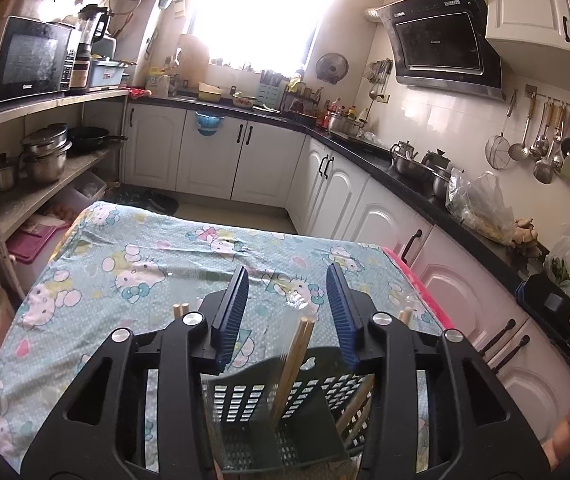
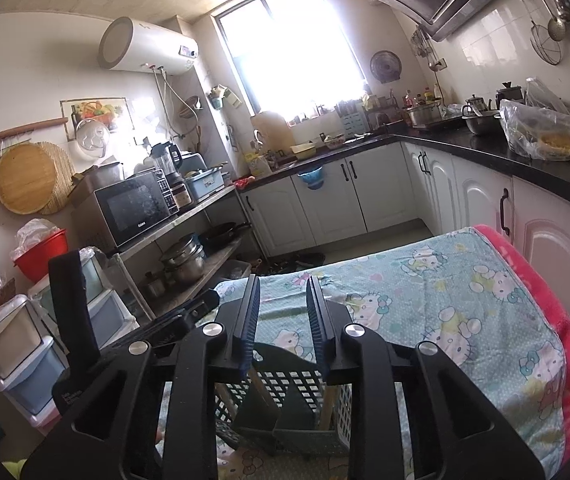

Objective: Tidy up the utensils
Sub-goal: 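Lower the chopstick into the caddy and open the left gripper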

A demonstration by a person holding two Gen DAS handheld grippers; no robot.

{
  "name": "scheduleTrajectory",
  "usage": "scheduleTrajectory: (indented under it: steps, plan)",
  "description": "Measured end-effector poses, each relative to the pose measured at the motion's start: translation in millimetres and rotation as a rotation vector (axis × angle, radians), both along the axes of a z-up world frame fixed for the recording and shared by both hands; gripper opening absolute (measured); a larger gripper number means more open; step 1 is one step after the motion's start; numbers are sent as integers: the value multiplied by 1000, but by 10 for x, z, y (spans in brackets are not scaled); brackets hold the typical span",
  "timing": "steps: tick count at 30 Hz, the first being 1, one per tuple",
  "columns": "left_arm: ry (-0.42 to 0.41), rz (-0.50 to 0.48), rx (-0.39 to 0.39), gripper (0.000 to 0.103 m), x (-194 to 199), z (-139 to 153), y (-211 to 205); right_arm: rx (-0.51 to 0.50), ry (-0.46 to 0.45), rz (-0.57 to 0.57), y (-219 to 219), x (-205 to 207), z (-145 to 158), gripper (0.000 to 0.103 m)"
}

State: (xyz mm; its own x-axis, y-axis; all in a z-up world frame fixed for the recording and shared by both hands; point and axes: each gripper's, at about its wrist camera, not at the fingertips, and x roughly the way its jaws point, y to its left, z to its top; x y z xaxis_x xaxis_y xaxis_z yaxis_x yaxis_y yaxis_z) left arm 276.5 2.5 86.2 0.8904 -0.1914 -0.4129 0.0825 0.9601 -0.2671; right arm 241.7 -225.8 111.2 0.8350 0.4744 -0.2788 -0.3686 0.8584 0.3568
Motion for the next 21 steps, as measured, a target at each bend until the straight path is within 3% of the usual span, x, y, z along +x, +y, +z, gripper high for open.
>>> scheduleTrajectory:
  steps: [7,21]
  plan:
    - [-4,-8,-15,52,-108,24,42,-6,23,-1,-27,-51,-66,40]
    - [-15,-17,-37,81,-371,67,149,-22,38,-15,-67,-241,-167,53]
